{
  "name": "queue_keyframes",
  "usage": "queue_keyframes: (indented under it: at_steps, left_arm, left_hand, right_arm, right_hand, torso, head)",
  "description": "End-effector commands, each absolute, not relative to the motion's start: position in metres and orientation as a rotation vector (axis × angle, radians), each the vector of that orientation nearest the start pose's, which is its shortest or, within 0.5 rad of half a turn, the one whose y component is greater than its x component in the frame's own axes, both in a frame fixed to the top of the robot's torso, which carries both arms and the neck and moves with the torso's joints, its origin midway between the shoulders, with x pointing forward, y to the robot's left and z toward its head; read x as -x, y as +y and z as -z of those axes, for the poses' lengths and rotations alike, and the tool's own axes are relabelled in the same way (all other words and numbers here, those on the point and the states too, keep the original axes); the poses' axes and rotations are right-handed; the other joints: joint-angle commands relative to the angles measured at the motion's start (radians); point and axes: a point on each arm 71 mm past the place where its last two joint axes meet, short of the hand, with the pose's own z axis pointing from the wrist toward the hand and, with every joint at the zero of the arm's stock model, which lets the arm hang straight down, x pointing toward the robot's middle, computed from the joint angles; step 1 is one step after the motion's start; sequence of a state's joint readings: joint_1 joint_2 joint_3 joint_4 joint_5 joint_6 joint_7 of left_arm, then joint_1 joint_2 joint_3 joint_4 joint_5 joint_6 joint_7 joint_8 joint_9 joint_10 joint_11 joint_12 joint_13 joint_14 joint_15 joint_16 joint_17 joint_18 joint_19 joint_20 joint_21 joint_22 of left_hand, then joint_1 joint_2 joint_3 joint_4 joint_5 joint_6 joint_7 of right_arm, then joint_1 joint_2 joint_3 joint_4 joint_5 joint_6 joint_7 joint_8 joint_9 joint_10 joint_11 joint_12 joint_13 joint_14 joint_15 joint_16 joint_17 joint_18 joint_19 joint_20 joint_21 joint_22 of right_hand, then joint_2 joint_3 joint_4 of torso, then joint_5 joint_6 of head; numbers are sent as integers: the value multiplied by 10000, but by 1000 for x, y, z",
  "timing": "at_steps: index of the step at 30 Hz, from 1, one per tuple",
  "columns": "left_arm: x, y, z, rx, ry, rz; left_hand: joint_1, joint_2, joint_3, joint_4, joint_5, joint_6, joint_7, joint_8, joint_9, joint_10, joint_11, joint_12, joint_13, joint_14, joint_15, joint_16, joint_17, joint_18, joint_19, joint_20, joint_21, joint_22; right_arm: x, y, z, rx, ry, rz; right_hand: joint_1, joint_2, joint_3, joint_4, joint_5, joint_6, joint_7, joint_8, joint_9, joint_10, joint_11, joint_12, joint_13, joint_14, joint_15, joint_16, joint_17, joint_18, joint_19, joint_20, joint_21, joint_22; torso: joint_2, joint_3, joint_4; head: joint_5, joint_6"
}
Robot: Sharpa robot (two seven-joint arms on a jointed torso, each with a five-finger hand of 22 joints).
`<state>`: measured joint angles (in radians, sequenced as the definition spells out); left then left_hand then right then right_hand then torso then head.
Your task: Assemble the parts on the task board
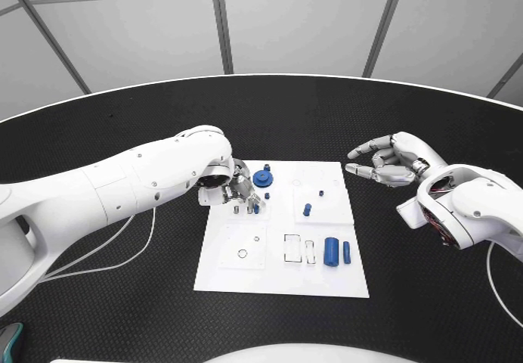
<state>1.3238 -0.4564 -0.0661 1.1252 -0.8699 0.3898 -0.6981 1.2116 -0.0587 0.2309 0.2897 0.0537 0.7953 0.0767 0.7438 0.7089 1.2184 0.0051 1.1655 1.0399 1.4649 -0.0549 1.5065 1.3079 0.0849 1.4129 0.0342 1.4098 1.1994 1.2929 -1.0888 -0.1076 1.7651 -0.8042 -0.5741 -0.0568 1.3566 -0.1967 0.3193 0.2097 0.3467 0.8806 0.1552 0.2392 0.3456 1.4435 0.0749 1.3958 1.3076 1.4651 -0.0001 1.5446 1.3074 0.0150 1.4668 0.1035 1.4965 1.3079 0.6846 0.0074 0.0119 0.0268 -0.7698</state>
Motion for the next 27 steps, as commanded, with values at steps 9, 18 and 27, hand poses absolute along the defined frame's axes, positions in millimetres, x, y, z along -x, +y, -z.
queue_keyframes:
  at_steps: [9,18,27]
  left_arm:
    - [-540,135,206,1985,25700,2336]
    - [-541,134,206,1960,25726,2319]
    - [-541,134,207,1939,25761,2288]
  left_hand:
    - [171,14,135,-2,-33,-86,-14,16,10,-75,-23,39,-16,731,-59,12,1469,-133,87,-5,49,19]
    - [422,46,612,-9,-32,-90,-31,-21,9,-96,-40,44,-34,734,-72,13,1477,-134,86,-10,56,35]
    - [654,-105,1387,-28,-28,-82,-48,-52,26,-113,-55,47,-63,734,-86,8,1477,-137,89,-21,65,62]
  right_arm:
    - [-448,-264,146,-5541,15620,-8641]
    - [-448,-263,146,-5533,15627,-8649]
    - [-448,-263,146,-5526,15635,-8656]
  right_hand:
    - [22,-41,-8,59,60,71,20,34,-11,-8,-50,69,1041,879,-50,-59,1902,77,621,-54,-37,1962]
    - [22,-41,-8,59,60,71,20,34,-11,-8,-50,69,1041,879,-50,-59,1902,77,621,-54,-37,1962]
    - [22,-41,-8,59,60,71,20,34,-11,-8,-50,69,1041,879,-50,-59,1902,77,621,-54,-37,1962]
  torso:
    - [1,2,10]
    - [-3,-6,5]
    - [-8,-3,7]
  head:
    - [-21,-38]
    - [-26,-74]
    - [-31,-111]
